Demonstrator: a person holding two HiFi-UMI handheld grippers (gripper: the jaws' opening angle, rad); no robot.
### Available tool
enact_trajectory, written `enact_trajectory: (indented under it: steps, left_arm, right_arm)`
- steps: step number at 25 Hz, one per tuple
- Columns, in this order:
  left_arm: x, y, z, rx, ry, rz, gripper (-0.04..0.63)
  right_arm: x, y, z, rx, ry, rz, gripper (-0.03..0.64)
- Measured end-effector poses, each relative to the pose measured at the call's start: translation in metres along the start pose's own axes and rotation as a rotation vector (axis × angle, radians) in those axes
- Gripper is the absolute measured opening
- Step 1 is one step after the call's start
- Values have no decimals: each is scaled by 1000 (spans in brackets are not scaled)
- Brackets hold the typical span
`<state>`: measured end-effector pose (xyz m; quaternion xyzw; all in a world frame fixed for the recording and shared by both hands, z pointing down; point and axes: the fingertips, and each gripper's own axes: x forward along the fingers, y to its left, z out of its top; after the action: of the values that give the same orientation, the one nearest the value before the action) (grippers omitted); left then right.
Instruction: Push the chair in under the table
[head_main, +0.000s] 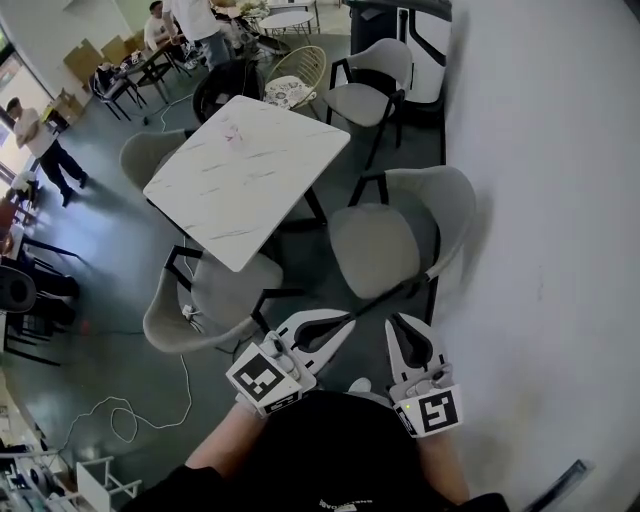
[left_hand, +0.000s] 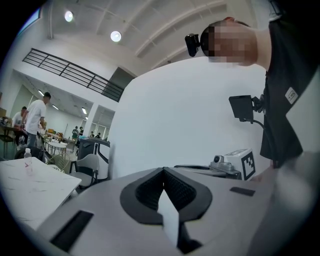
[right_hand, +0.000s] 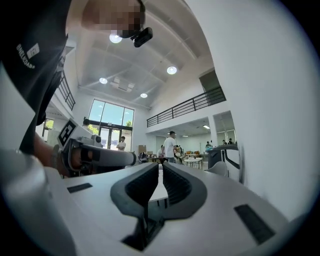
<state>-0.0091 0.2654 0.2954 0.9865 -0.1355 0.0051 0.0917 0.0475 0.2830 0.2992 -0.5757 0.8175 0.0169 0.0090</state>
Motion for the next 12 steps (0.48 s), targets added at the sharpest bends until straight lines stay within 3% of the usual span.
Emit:
enact_trajectory:
  steps: [4, 8, 12]
  left_arm:
    - [12, -9, -12, -10, 22, 13, 4]
    - [30, -12, -21, -10, 44, 21, 3]
    - [39, 7, -23, -30, 44, 2, 3]
  right_arm:
    - [-5, -1, -9, 7, -12, 53, 15]
    - [2, 9, -13, 47, 7, 164, 15]
    - [21, 9, -17, 23, 15, 181, 14]
